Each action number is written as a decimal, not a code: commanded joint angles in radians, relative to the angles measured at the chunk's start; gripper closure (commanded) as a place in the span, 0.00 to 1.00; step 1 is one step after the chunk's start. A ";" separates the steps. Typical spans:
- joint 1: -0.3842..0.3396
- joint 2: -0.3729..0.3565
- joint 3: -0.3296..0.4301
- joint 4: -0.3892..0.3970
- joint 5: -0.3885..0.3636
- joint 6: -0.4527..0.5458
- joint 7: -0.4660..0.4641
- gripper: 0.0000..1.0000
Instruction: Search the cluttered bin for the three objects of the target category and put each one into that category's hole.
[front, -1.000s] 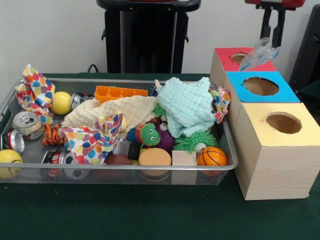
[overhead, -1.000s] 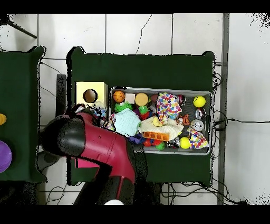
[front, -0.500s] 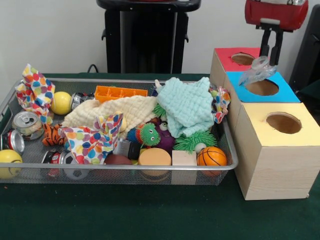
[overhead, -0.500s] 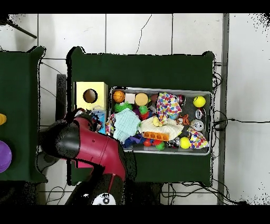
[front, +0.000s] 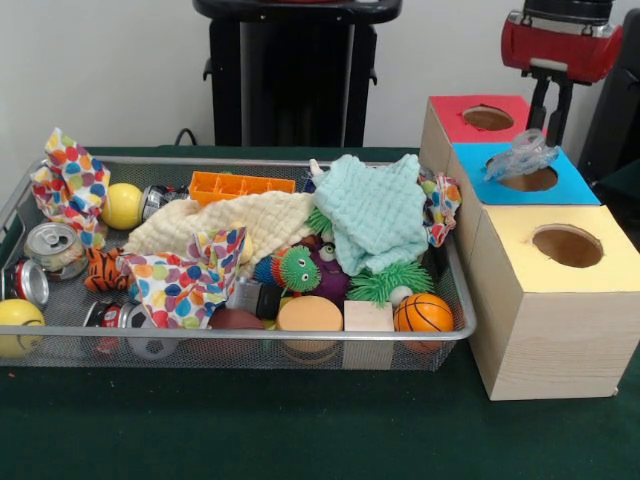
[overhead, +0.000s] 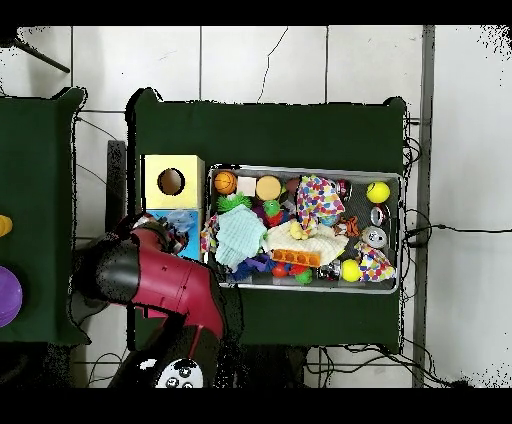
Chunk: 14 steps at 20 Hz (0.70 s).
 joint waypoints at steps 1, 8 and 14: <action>-0.009 0.035 0.062 0.105 0.069 0.017 0.309 1.00; 0.031 0.060 0.044 0.108 0.100 0.043 0.373 1.00; 0.057 0.095 0.027 0.095 0.113 0.069 0.412 1.00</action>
